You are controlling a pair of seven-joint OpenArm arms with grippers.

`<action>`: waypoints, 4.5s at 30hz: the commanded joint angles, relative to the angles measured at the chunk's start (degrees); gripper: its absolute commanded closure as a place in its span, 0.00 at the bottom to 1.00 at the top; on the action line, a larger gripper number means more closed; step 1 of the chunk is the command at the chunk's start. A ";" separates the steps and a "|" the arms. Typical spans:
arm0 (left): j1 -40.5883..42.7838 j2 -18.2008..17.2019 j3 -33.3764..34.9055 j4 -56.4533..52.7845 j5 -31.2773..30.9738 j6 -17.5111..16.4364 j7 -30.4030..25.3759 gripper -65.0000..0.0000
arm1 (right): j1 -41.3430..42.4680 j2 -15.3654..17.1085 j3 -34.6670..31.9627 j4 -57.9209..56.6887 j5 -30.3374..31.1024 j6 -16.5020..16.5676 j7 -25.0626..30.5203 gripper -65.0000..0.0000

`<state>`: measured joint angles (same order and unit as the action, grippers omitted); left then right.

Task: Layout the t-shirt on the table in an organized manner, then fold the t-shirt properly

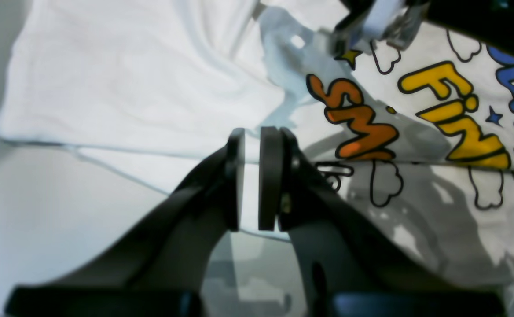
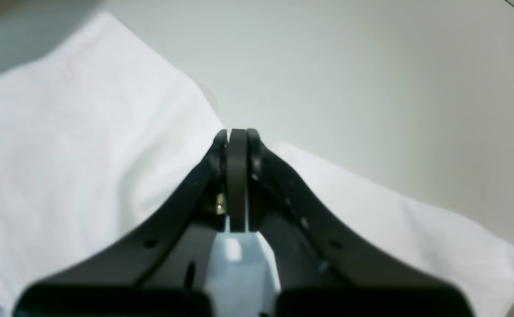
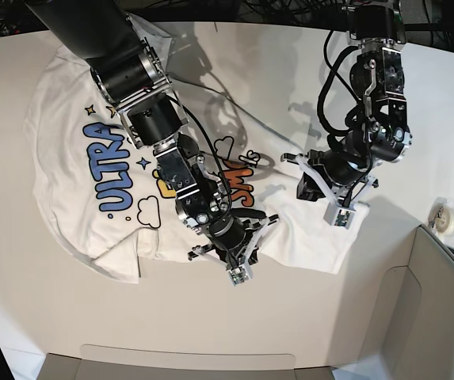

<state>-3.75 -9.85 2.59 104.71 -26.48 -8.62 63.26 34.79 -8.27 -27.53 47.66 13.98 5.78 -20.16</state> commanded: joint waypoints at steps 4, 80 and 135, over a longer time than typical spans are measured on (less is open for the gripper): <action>-0.08 -0.31 1.85 -3.91 -0.29 -0.12 -4.06 0.92 | 1.83 -0.73 0.06 -5.77 8.04 0.15 2.45 1.00; -12.03 -15.78 -10.81 -38.82 -12.51 -0.56 -5.11 0.62 | -4.50 6.21 -0.03 -7.26 8.48 -8.46 2.27 1.00; 0.19 -27.47 5.45 -27.39 -30.18 -8.04 -4.50 0.73 | -6.17 7.53 -0.12 -7.62 8.48 -8.37 2.10 1.00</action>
<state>-3.07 -36.25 8.49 76.93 -57.19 -17.08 58.13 29.50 -1.28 -27.53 40.95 22.44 -1.30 -10.57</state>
